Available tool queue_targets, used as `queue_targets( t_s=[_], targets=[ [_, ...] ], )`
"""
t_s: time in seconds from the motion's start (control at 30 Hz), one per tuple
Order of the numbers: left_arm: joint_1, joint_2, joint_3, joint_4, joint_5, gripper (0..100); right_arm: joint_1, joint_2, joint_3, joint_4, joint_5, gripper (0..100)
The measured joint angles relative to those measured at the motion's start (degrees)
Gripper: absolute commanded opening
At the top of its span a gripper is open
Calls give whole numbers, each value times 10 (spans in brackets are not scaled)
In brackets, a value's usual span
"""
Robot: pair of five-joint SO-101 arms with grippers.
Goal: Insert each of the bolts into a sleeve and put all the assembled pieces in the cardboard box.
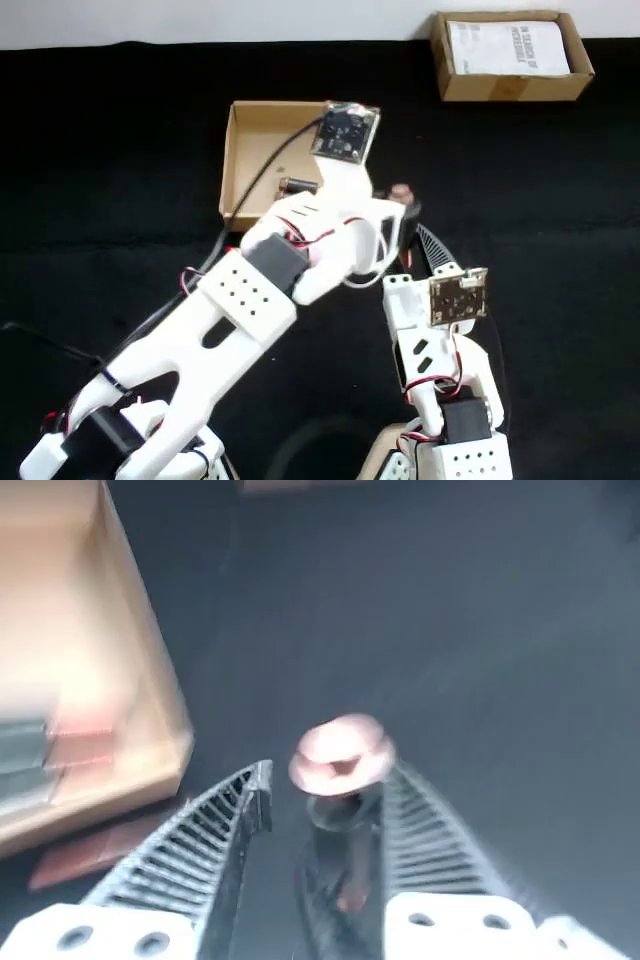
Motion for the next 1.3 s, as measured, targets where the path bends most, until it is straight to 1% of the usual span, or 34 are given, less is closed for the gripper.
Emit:
queue_targets(
  t_s=[0.1, 0.2, 0.27, 0.3, 0.37, 0.47, 0.5, 0.53, 0.6, 0.73, 0.9, 1.03, 1.1, 1.2, 1.27, 1.3],
  targets=[
    [5, -21, -32, 103, -35, 242, 3, 0, 0, 0, -12, 7],
    [5, -72, -64, 207, -107, 241, 19, 0, 0, 2, -61, 7],
    [11, -120, -78, 273, -150, 230, 25, 0, 0, 2, -73, 7],
    [16, -146, -80, 300, -174, 210, 26, 0, 0, 2, -76, 7],
    [17, -202, -81, 335, -206, 138, 29, 10, -8, 2, -78, 7],
    [-2, -288, -62, 347, -244, 3, 30, 63, -50, 21, -82, 7],
    [-15, -316, -49, 348, -251, 10, 29, 91, -76, 30, -88, 7],
    [-30, -340, -35, 345, -256, 27, 29, 124, -106, 38, -95, 7],
    [-63, -388, 0, 329, -259, 18, 30, 197, -172, 43, -102, 7],
    [-154, -471, 95, 258, -259, 8, -2, 360, -306, 45, -99, 7],
    [-266, -578, 251, 128, -258, 8, -62, 550, -437, 45, -33, 7],
    [-349, -674, 392, 28, -258, 8, -71, 700, -514, 45, 25, 7],
    [-388, -731, 457, 2, -258, 8, -71, 770, -552, 45, 49, 7],
    [-447, -811, 542, -11, -258, 8, -71, 861, -612, 45, 92, 7],
    [-483, -821, 574, -14, -255, 8, -72, 913, -651, 45, 127, 7],
    [-501, -820, 586, -14, -241, 8, -72, 935, -671, 45, 142, 7]
  ],
)
